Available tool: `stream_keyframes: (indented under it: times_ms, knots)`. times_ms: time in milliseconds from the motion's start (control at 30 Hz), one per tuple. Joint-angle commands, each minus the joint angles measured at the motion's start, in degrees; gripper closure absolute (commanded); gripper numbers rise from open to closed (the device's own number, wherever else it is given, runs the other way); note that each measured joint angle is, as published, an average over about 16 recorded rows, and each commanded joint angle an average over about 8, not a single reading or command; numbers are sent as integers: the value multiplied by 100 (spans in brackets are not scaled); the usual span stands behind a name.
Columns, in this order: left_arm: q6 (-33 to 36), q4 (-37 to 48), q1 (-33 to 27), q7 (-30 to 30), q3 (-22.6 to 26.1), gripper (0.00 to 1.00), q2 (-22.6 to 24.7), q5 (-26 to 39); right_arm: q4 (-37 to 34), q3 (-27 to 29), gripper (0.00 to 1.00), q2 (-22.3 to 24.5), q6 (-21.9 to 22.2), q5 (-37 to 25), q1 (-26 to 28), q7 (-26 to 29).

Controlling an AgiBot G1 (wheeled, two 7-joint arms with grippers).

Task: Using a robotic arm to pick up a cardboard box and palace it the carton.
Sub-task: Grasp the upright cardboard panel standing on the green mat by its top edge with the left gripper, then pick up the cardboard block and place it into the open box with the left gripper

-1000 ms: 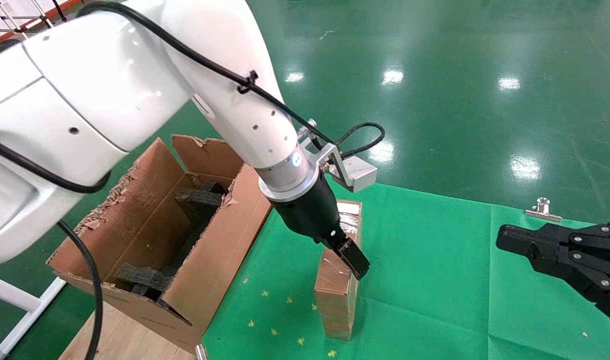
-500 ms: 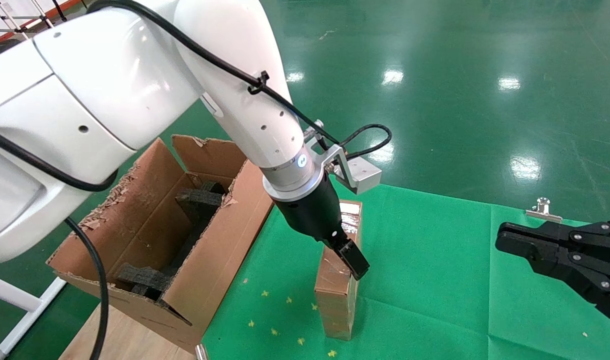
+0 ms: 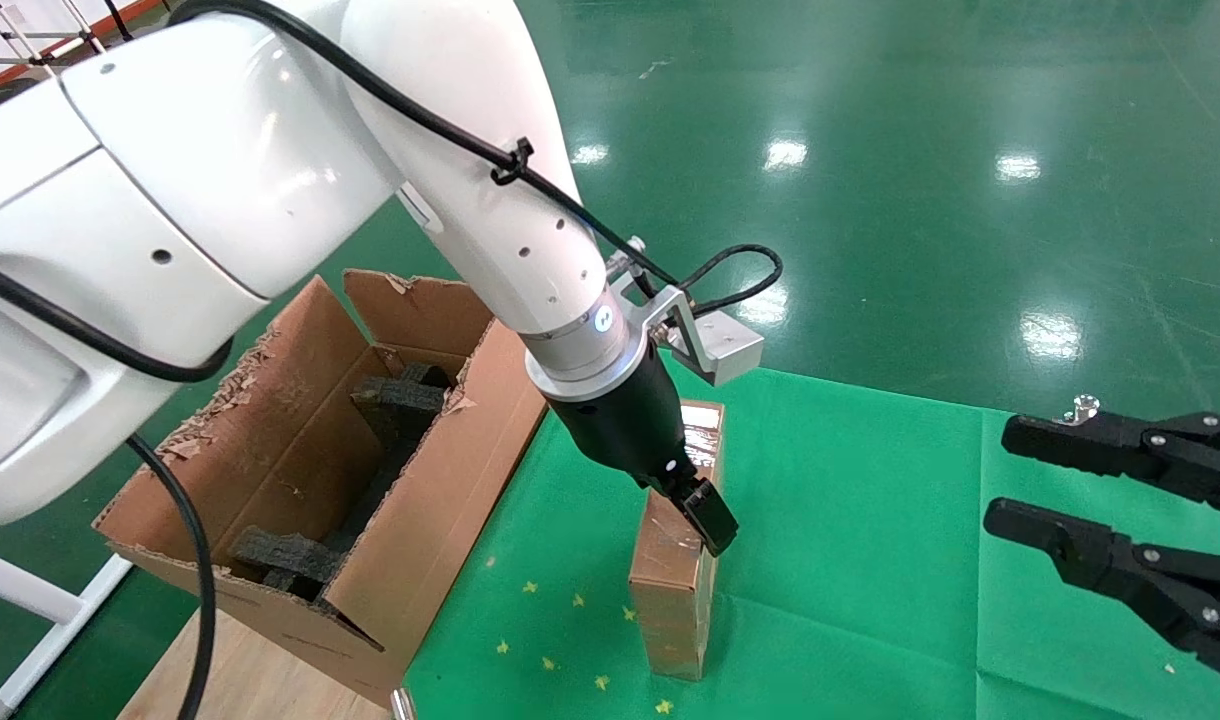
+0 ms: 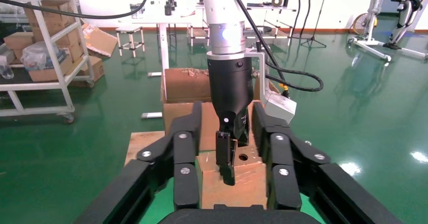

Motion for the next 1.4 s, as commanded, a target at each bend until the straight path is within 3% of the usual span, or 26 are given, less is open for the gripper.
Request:
stream_keyframes:
  times_ms: [33,800,933,1200,1400]
  knots:
    - [-1,0,1,-4,-4,100,-2,-3,0,0,0,0,0,0,0,0]
    - [-73,-143,-139,163,-109,100,-195,-35,0,0,0,0,0,0,0,0]
    - [-118,-403,-414,402,-291,100,-600,-93,0,0,0,0,0,0,0,0]
    - [21,-1058,-1357,994,-777,100,-2041,-119,0,0,0,0,0,0,0,0]
    - [248,-1172,-2054,1490,-740,100,-3017,166,0,0,0,0,0,0,0,0]
